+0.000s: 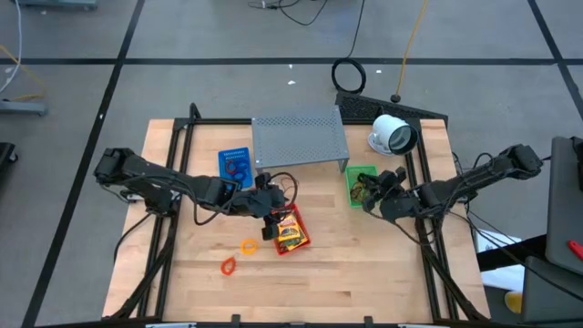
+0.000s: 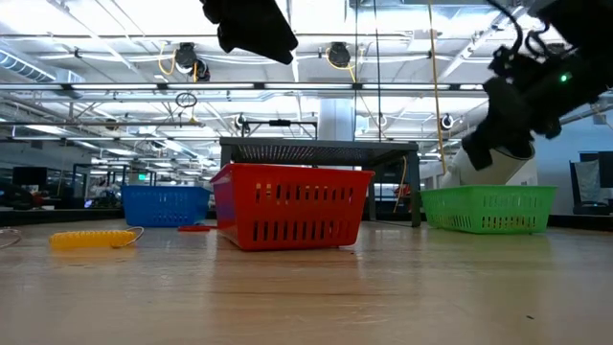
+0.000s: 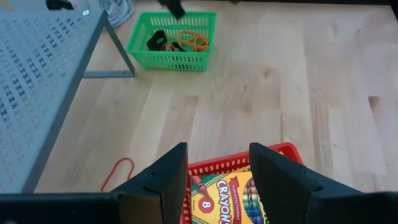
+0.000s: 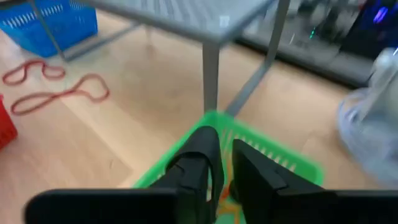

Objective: Pick & Place Office Desk Supplies
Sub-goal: Put the black rubber band into the green bin, then put the yellow spring keychain into the blue bin

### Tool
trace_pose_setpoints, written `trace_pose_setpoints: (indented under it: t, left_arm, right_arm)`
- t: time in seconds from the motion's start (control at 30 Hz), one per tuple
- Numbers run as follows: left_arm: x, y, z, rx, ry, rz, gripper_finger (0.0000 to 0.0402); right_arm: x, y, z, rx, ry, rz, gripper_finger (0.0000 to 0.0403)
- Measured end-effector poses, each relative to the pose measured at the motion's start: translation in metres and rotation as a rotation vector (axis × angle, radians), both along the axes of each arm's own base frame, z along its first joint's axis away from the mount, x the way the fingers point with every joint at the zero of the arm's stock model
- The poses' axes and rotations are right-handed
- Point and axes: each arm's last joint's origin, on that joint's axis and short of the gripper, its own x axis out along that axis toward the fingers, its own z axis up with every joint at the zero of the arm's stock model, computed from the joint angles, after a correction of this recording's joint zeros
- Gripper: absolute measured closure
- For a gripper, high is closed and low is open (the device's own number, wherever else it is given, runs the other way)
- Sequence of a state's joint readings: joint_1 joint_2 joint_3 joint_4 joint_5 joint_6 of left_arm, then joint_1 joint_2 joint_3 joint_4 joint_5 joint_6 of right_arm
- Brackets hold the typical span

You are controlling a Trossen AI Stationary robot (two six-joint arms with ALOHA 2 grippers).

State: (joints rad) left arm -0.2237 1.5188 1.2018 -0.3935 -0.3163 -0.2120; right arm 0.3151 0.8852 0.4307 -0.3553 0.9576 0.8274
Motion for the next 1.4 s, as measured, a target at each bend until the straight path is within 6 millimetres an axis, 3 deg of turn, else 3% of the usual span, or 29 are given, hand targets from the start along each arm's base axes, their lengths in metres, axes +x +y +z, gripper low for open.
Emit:
trace_pose_setpoints:
  t: [0.4, 0.8, 0.9, 1.07, 1.27, 1.4]
  left_arm:
    - [0.0, 0.0, 0.0, 0.005, -0.002, -0.004, 0.022]
    - [0.0, 0.0, 0.0, 0.005, -0.001, -0.004, 0.022]
    - [0.0, 0.0, 0.0, 0.006, -0.001, -0.005, 0.022]
    - [0.0, 0.0, 0.0, 0.019, 0.001, -0.015, 0.022]
    - [0.003, -0.001, 0.004, 0.058, -0.043, -0.062, 0.022]
    - [-0.004, -0.006, -0.003, -0.097, 0.064, -0.141, 0.022]
  right_arm:
    - [0.003, -0.017, -0.013, 0.333, 0.008, 0.011, 0.0229]
    - [-0.003, -0.027, -0.019, 0.424, 0.063, -0.067, 0.0251]
    - [0.006, -0.024, -0.014, 0.432, 0.018, 0.047, 0.0257]
    - [0.029, -0.01, 0.009, 0.335, -0.173, 0.39, 0.0259]
    - [0.052, 0.025, 0.034, 0.057, -0.405, 0.79, 0.0259]
    - [0.062, 0.047, 0.033, -0.015, -0.504, 0.984, 0.0259]
